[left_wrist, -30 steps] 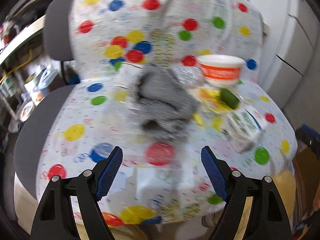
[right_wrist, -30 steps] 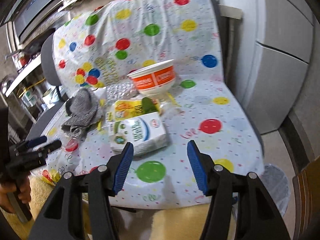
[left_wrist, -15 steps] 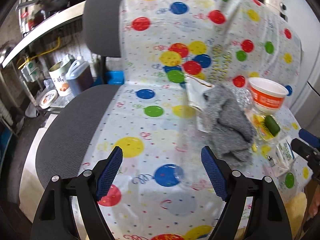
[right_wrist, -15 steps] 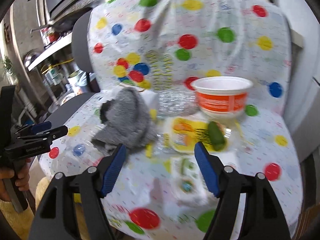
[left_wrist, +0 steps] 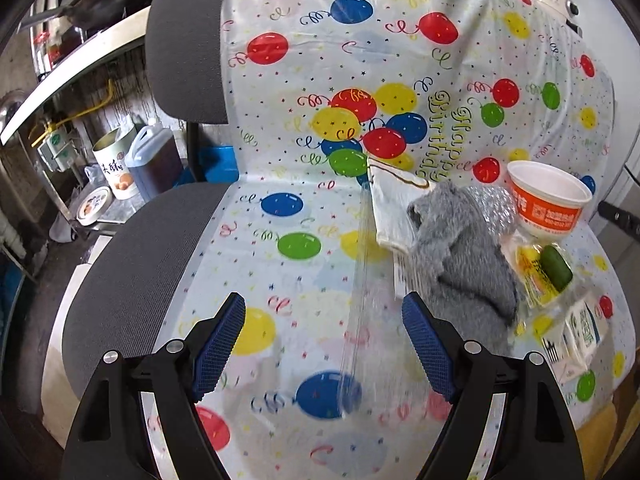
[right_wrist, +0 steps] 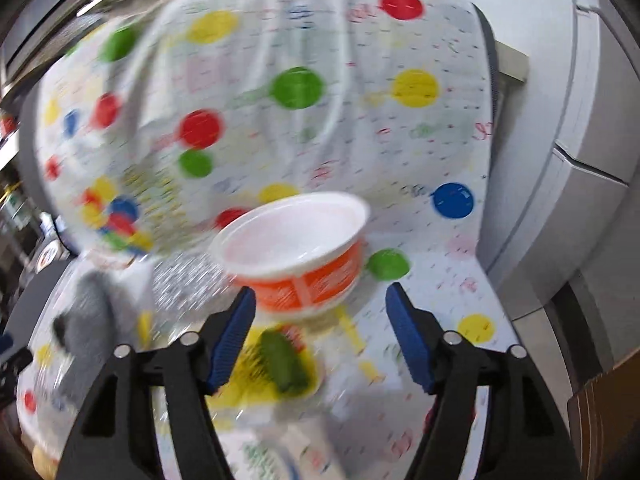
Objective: Collect trash
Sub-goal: 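Grasp the orange-and-white paper bowl rim with the right tool, then lift the paper bowl with the right tool while the left tool grasps the grey cloth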
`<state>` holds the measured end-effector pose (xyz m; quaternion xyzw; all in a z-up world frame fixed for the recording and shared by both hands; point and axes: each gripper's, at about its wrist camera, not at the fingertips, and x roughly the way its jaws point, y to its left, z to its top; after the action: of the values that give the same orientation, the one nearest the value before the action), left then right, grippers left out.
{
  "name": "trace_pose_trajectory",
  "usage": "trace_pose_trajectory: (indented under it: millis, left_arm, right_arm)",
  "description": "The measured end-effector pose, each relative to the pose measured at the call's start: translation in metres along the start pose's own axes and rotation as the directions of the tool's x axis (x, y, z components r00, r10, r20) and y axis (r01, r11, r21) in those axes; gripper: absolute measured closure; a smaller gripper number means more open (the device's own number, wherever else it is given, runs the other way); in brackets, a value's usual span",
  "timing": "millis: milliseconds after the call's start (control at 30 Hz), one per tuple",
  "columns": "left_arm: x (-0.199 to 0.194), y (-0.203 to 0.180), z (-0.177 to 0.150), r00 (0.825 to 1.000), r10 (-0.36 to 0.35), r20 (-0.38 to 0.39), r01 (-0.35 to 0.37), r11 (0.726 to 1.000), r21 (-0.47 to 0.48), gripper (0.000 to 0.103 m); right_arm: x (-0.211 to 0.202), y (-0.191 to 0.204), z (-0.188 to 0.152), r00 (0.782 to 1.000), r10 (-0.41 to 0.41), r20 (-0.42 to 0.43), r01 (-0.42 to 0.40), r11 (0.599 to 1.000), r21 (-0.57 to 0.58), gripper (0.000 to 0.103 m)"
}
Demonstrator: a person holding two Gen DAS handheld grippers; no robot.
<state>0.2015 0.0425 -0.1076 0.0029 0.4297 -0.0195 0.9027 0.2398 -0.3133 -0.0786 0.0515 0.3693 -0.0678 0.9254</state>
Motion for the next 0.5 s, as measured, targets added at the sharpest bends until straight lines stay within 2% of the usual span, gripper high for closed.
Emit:
trace_pose_trajectory:
  millis: [100,167,233,300,400,500]
  left_arm:
    - [0.004,-0.005,0.007,1.000,0.008,0.001,-0.008,1.000,0.004,0.022]
    - [0.006,-0.010,0.008,1.000,0.006,0.000,-0.006,1.000,0.009,0.022]
    - [0.007,-0.015,0.006,1.000,0.004,-0.003,-0.004,1.000,0.019,0.022]
    - [0.007,-0.020,0.002,1.000,0.001,-0.006,-0.001,0.999,0.033,0.022]
    - [0.001,-0.028,-0.006,1.000,-0.020,-0.003,0.020,0.999,0.045,0.022]
    - [-0.011,-0.039,-0.012,0.999,-0.037,0.014,0.036,0.996,0.077,0.022]
  right_arm:
    - [0.017,-0.009,0.013,1.000,0.000,-0.013,0.001,0.999,0.049,0.043]
    - [0.032,-0.015,0.019,0.999,-0.001,-0.047,0.005,0.997,0.076,0.049]
    - [0.045,-0.018,0.019,0.996,0.031,-0.086,-0.022,0.994,0.108,0.060]
    - [0.055,-0.019,0.016,0.989,0.073,-0.128,-0.056,0.989,0.133,0.065]
    - [0.057,-0.016,0.007,0.984,0.099,-0.146,-0.077,0.987,0.143,0.069]
    - [0.042,-0.020,0.003,0.986,0.123,-0.117,-0.099,0.977,0.190,0.081]
